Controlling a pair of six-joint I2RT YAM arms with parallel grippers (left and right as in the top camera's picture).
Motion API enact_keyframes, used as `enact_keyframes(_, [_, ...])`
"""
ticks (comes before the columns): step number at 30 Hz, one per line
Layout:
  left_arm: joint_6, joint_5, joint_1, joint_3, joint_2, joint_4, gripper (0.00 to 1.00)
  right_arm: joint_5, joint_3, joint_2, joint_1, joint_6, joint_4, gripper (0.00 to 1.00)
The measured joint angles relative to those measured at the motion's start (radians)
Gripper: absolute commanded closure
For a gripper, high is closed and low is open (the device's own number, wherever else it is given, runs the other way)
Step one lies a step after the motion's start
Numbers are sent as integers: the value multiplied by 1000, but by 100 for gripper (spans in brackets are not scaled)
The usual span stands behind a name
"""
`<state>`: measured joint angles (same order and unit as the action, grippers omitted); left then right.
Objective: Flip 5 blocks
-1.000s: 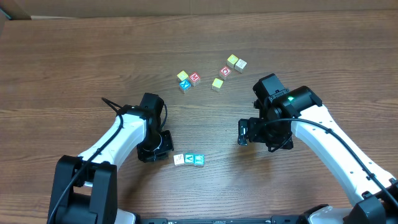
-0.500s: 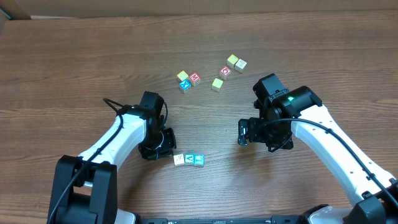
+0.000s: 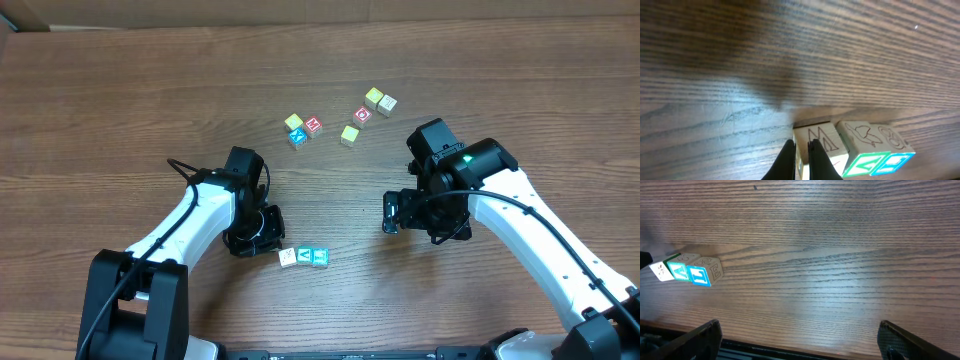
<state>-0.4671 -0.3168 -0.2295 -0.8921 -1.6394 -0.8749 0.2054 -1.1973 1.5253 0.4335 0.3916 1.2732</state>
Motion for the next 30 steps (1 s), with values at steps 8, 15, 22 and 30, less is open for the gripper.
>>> enact_keyframes(8, [-42,113,2,-1,0,-23,96,0,0,0,0,0,8,0])
enact_keyframes(15, [-69,151,27,-1,0,-114,96,0,0,0,0,0,5,0])
enact_keyframes(22, [-33,63,-8,-1,0,-105,96,0,0,0,0,0,4,0])
enact_keyframes(30, [-27,27,-60,-1,0,-60,96,0,0,0,0,0,6,0])
